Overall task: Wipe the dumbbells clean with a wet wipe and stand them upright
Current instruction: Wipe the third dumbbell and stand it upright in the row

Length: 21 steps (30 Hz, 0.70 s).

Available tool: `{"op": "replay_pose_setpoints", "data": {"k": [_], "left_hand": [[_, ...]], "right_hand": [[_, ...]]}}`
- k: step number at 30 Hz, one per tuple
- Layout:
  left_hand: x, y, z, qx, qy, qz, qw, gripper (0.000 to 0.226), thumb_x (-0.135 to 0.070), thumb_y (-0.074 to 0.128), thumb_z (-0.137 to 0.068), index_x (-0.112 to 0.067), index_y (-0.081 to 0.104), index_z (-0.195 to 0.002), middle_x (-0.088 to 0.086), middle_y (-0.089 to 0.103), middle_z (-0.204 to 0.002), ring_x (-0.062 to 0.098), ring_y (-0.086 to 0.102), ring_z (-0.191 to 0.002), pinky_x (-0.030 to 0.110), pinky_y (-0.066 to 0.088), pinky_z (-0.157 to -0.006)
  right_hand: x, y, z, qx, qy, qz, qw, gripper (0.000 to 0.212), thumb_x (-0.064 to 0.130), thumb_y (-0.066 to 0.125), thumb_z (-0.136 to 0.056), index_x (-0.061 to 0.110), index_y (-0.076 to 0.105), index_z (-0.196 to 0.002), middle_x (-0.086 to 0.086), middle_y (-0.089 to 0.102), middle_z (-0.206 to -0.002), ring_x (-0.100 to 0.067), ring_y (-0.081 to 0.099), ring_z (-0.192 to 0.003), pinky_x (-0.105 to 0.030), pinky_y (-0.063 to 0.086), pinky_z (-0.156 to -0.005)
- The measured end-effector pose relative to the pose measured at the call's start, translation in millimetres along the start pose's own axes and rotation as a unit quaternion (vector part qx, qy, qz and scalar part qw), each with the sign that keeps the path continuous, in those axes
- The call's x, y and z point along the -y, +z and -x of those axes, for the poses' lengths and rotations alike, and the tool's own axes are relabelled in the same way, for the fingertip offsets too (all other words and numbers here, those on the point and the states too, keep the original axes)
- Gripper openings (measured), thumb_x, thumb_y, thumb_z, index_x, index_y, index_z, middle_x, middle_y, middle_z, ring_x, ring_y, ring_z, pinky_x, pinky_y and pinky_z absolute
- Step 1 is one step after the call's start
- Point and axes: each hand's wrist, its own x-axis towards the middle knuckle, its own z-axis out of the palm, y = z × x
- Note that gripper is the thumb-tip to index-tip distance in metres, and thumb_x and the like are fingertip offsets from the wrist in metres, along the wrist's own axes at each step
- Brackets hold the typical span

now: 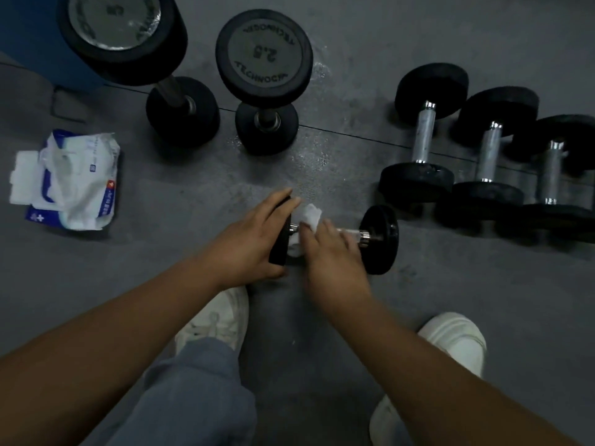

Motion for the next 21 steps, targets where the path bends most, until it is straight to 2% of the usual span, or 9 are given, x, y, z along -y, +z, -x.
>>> {"op": "replay_pose_setpoints", "data": {"k": [3,7,10,12,13,15,18,21], "left_hand": [[0.1,-1.3,6.2,0.023,-0.021,0.017,0.999,0.125,-0.042,0.087,-0.064,-0.029,0.004,-0.157,-0.014,-0.008,-0.163,0.019,0.028,-0.145,0.041,0.047,-0.101],[-0.8,-0.7,11.6,0.052,-0.029,0.038,0.997,0.127,-0.045,0.086,-0.064,-0.035,-0.002,-0.155,-0.023,-0.012,-0.16,0.015,0.028,-0.144,0.04,0.048,-0.101],[-1.0,0.8,18.3,0.065,-0.026,0.037,0.997,0.127,-0.052,0.085,-0.064,-0.035,-0.002,-0.155,-0.025,-0.013,-0.158,0.011,0.024,-0.146,0.037,0.045,-0.104],[-2.9,3.6,22.9,0.07,-0.022,0.031,0.997,0.127,-0.054,0.084,-0.063,-0.036,-0.002,-0.154,-0.027,-0.013,-0.158,0.011,0.025,-0.145,0.037,0.046,-0.103],[-4.4,5.1,25.4,0.074,-0.021,0.03,0.997,0.127,-0.055,0.084,-0.063,-0.037,-0.002,-0.154,-0.027,-0.013,-0.158,0.012,0.026,-0.145,0.036,0.045,-0.103],[-7.3,8.8,31.6,0.078,-0.016,0.029,0.996,0.126,-0.056,0.083,-0.064,-0.037,-0.001,-0.155,-0.025,-0.012,-0.159,0.012,0.025,-0.145,0.033,0.043,-0.105],[-10.9,12.7,42.8,0.079,-0.01,0.028,0.996,0.125,-0.058,0.082,-0.064,-0.036,0.0,-0.155,-0.019,-0.007,-0.161,0.013,0.024,-0.146,0.033,0.04,-0.108],[-13.8,17.5,55.9,0.091,-0.002,0.022,0.996,0.124,-0.058,0.082,-0.065,-0.034,0.001,-0.156,-0.015,-0.002,-0.163,0.012,0.024,-0.146,0.025,0.032,-0.11]], "right_hand": [[-10.9,-1.6,3.4,-0.004,0.075,-0.012,0.997,0.064,0.015,0.049,-0.088,0.017,0.031,-0.149,-0.011,0.045,-0.143,-0.026,0.036,-0.135,-0.044,0.019,-0.115],[0.3,4.6,5.2,0.028,-0.005,-0.018,0.999,0.06,0.019,0.05,-0.088,0.02,0.034,-0.146,-0.008,0.047,-0.139,-0.024,0.039,-0.133,-0.043,0.017,-0.115],[-11.6,-2.7,5.6,0.036,0.066,-0.028,0.997,0.059,0.017,0.05,-0.086,0.022,0.035,-0.143,-0.006,0.049,-0.135,-0.023,0.041,-0.13,-0.04,0.016,-0.115],[-12.5,-2.3,16.7,0.056,0.023,-0.016,0.998,0.061,0.019,0.051,-0.085,0.023,0.034,-0.143,-0.005,0.046,-0.134,-0.023,0.041,-0.129,-0.04,0.018,-0.115],[-12.6,-1.8,22.6,0.062,0.003,-0.018,0.998,0.059,0.019,0.05,-0.085,0.023,0.035,-0.142,-0.005,0.047,-0.134,-0.023,0.041,-0.129,-0.04,0.019,-0.114],[-13.2,-3.7,30.7,0.06,0.018,-0.016,0.998,0.054,0.017,0.049,-0.086,0.021,0.038,-0.139,-0.006,0.048,-0.134,-0.025,0.043,-0.128,-0.037,0.022,-0.113],[-9.9,-3.2,46.4,0.085,0.03,-0.005,0.996,0.061,0.028,0.051,-0.086,0.02,0.034,-0.144,-0.007,0.041,-0.142,-0.023,0.035,-0.134,-0.04,0.016,-0.116],[0.5,-2.4,67.2,0.091,0.046,-0.008,0.995,0.055,0.025,0.05,-0.089,0.019,0.038,-0.142,-0.007,0.043,-0.143,-0.023,0.037,-0.133,-0.039,0.019,-0.115]]}}
